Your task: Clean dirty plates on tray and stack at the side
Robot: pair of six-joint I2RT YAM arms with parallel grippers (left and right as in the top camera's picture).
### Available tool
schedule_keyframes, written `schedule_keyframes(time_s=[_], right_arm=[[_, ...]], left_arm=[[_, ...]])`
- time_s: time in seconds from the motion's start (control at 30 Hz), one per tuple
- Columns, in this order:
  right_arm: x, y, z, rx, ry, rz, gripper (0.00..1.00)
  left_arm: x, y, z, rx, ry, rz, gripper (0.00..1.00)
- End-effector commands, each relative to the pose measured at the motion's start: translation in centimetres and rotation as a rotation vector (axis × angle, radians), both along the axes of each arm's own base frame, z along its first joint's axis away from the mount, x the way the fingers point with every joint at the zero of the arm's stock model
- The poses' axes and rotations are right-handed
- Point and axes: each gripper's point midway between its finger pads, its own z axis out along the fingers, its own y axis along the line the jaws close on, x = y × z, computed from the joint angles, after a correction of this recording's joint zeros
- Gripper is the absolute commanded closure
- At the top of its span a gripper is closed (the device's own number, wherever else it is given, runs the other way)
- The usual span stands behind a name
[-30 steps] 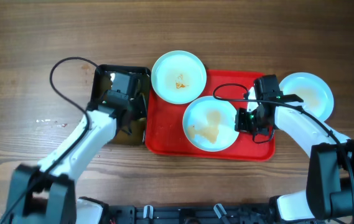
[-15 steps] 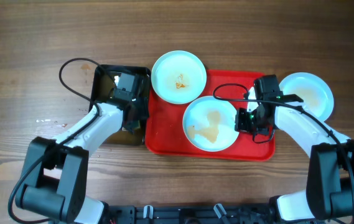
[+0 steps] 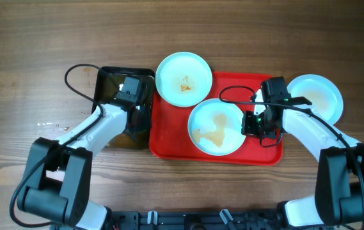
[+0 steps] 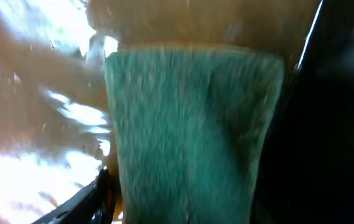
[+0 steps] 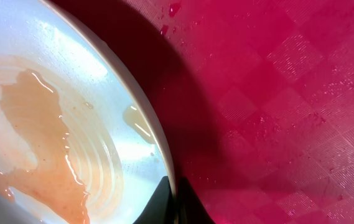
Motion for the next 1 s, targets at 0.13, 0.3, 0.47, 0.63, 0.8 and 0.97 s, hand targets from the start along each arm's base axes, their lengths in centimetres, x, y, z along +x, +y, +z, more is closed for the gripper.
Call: schedule_keyframes(time_s=[0.13,0.3,0.47,0.63,0.8,0.97], right_arm=[[-0.8,-0.7,-0.8,-0.034,0.031,-0.008,0.96],[0.2,-0.6,-0.7,-0.030,-0.011,-0.009,0.96],[1.6,-0.4,-0.5,-0.023,-0.069,-0.009,0.82],[-0.2,-0.1,-0.6,0.002,0.009,-0.007,0.96],[0.4,-0.2,1.2,-0.008,-0.019,0.020,0.96],[-1.0,-0.9,4.5,-0.039,-0.012,0.013,0.96]], left_arm=[[0.0,-1.5,0.5,-0.084,0.003,-0.023,0.96],[0.4,-1.7,0.6,-0.089,-0.013,-0.023,0.42],[0.0,-1.5,0.5,-0.085,0.001,-0.023,0.39],[-0.2,-1.5,0.4,-0.082,0.009,-0.022,0.39],[-0.3,-1.4,0.4,-0.081,0.012,-0.022,0.39],[-0.3,-1.4,0.4,-0.081,0.012,-0.023,0.39]])
